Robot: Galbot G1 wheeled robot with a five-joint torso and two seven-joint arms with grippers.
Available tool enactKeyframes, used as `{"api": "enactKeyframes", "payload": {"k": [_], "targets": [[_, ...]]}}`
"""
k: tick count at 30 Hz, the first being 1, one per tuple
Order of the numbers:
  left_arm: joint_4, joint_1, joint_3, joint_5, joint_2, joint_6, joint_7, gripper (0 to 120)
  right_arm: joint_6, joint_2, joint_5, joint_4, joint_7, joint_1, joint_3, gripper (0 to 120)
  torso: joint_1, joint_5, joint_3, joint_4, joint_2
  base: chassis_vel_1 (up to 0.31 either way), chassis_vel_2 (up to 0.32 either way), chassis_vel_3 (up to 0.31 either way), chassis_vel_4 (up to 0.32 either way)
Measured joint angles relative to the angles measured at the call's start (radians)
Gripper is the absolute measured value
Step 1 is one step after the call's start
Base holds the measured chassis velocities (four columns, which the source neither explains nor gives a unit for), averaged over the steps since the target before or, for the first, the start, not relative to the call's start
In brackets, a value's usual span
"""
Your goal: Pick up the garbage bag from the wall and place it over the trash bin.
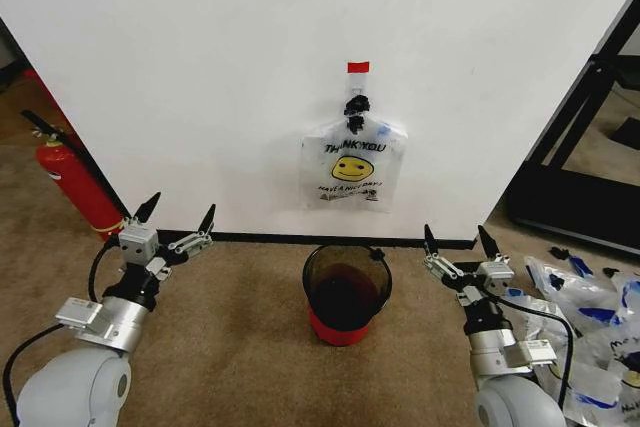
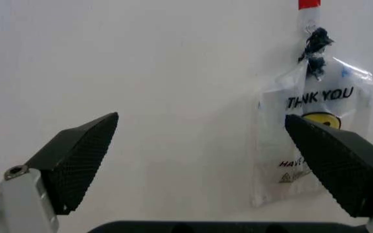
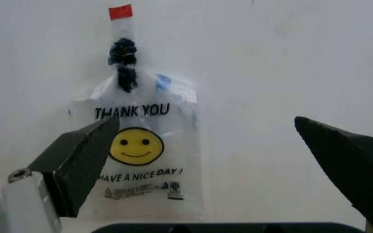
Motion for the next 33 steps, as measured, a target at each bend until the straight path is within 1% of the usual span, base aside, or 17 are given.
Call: {"api": "enactKeyframes", "payload": {"k": [7, 12, 23, 25, 27, 29, 30, 31, 32, 33], "targets": [[-0.01, 0.013, -0.007, 0.012, -0.01, -0.015, 0.016, 100, 0.002, 0.0, 0.018, -0.002, 0.001, 0.013, -0.021, 100, 0.0, 0.0, 0.0, 0.0, 0.0, 0.0, 0.0, 0.0, 0.0], [-0.011, 0.021, -0.006, 0.026, -0.022, -0.03, 0.024, 100, 0.0, -0.007, 0.096, -0.005, 0.008, 0.029, -0.047, 100, 0.0, 0.0, 0.0, 0.0001, 0.0, 0.0, 0.0, 0.0, 0.0], [-0.014, 0.029, -0.007, 0.04, -0.036, -0.037, 0.035, 100, 0.001, -0.017, 0.099, -0.023, -0.007, 0.049, -0.052, 100, 0.0, 0.0, 0.0, -0.0001, 0.0, 0.0, 0.0, 0.0, 0.0], [-0.014, 0.03, -0.004, 0.046, -0.038, -0.039, 0.038, 100, -0.001, -0.031, 0.134, -0.034, -0.003, 0.069, -0.063, 100, 0.0, 0.0001, 0.0, -0.0001, 0.0, 0.0, 0.0, 0.0, 0.0], [-0.01, 0.021, 0.011, 0.058, -0.038, -0.039, 0.045, 100, 0.0, -0.066, 0.298, -0.043, -0.003, 0.111, -0.103, 100, 0.0, 0.0003, 0.0, 0.0001, 0.0, 0.0, 0.0, 0.0, 0.0], [-0.01, 0.02, 0.013, 0.06, -0.038, -0.039, 0.046, 100, -0.001, -0.07, 0.322, -0.043, -0.002, 0.118, -0.108, 100, 0.0, 0.0002, 0.0, -0.0001, 0.0, 0.0, 0.0, 0.0, 0.0], [-0.008, 0.021, 0.02, 0.07, -0.038, -0.041, 0.053, 100, -0.011, -0.087, 0.443, -0.043, -0.002, 0.151, -0.135, 100, 0.0, -0.0001, 0.0, -0.0002, 0.0, 0.0, 0.0, 0.0, 0.0], [-0.008, 0.028, 0.021, 0.077, -0.039, -0.044, 0.058, 100, -0.018, -0.097, 0.533, -0.048, -0.001, 0.179, -0.153, 100, 0.0, 0.0001, 0.0, -0.0001, 0.0, 0.0, 0.0, 0.0, 0.0], [-0.009, 0.035, 0.021, 0.083, -0.039, -0.049, 0.061, 100, -0.025, -0.104, 0.613, -0.061, -0.001, 0.21, -0.17, 100, 0.0, 0.0001, 0.0, -0.0001, 0.0, 0.0, 0.0, 0.0, 0.0], [-0.009, 0.038, 0.021, 0.086, -0.038, -0.05, 0.063, 100, -0.029, -0.108, 0.657, -0.073, -0.001, 0.231, -0.18, 100, 0.0, 0.0, 0.0, 0.0, 0.0, 0.0, 0.0, 0.0, 0.0]]}}
